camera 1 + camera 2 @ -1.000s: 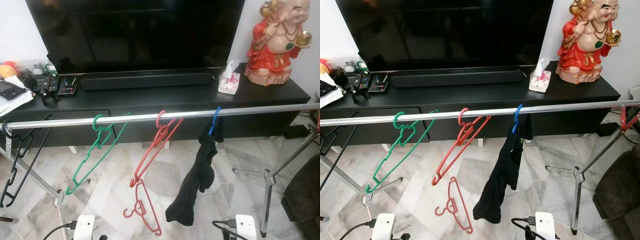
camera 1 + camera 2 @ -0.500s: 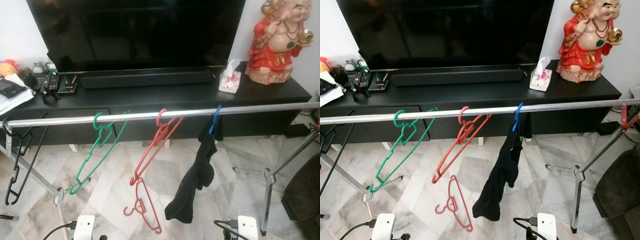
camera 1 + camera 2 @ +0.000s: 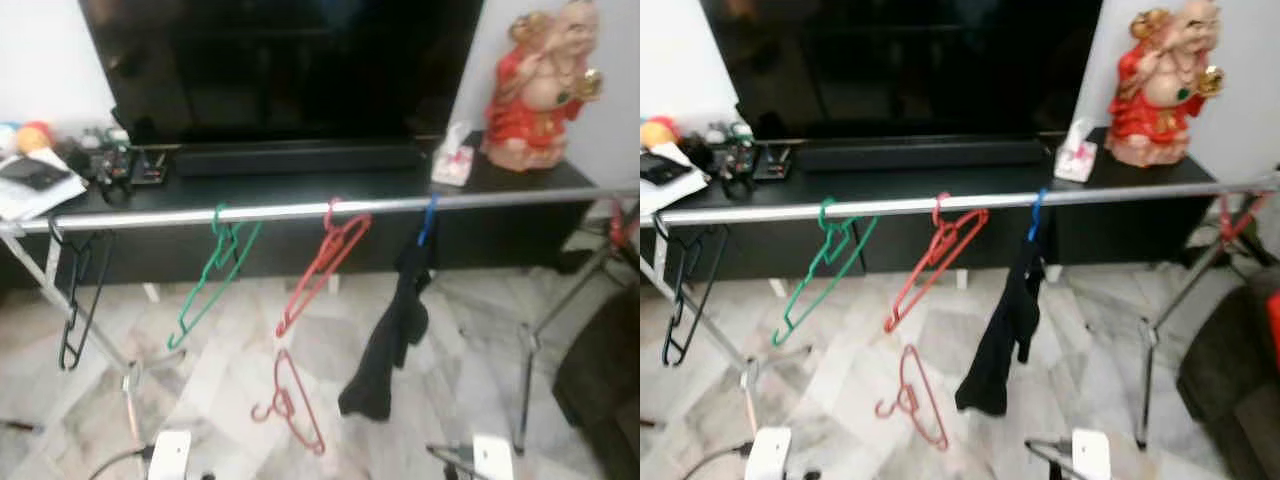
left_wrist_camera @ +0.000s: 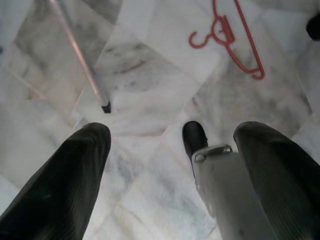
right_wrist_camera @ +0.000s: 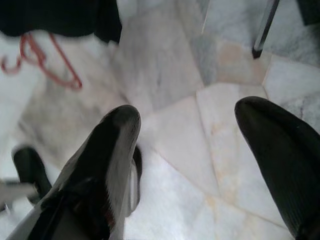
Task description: Hang hanger
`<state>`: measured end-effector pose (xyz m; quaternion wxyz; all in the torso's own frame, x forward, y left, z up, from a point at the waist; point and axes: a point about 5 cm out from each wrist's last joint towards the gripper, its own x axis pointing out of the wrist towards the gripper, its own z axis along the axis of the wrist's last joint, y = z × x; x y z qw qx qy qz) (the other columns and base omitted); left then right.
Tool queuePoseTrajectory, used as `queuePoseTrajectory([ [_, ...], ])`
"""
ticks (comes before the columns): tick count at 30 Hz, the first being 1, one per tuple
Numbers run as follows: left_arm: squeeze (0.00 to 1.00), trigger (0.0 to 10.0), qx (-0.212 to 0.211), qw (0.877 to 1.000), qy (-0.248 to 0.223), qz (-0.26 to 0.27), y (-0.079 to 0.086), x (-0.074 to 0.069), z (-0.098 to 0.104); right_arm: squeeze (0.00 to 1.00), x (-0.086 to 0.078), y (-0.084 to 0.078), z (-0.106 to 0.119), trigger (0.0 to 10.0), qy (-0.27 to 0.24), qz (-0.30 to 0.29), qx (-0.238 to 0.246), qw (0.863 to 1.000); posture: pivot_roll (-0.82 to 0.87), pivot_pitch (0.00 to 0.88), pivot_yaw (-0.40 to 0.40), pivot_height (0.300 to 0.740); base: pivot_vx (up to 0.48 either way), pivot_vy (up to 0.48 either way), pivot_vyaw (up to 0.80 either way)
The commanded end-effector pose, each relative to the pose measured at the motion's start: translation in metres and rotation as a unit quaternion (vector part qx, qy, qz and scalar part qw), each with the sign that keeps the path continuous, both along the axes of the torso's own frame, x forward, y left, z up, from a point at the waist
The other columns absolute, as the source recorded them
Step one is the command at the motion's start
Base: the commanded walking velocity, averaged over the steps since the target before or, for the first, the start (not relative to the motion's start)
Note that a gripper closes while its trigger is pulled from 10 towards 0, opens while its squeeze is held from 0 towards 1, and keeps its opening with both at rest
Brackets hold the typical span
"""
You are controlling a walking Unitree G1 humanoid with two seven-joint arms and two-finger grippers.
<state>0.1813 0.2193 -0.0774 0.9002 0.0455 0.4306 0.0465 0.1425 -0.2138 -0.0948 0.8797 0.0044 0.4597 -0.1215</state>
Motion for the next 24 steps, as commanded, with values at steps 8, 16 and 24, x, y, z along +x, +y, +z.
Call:
queuePoseTrajectory([
  [8, 0.00, 10.0, -0.008, 1.000, 0.024, 0.011, -0.0034, -0.0128, -0.0073, 0.00, 0.0050, -0.0039, 0.0025, 10.0, -0.005, -0.002, -0.001, 1.000, -0.09, 0.000, -0.006, 0.740, -0.271, 0.000, 0.00],
  [16, 0.00, 10.0, -0.007, 1.000, 0.026, 0.012, -0.0035, -0.0135, -0.0077, 0.00, 0.0044, -0.0036, 0.0021, 10.0, -0.001, 0.005, -0.002, 1.000, -0.09, 0.000, -0.006, 0.740, -0.270, 0.000, 0.00],
  [24, 0.00, 10.0, -0.007, 1.000, 0.027, 0.009, -0.0034, -0.0132, -0.0076, 0.00, 0.0061, -0.0007, 0.0021, 10.0, -0.002, 0.009, 0.002, 1.000, -0.09, 0.000, -0.004, 0.740, -0.270, 0.000, 0.00],
])
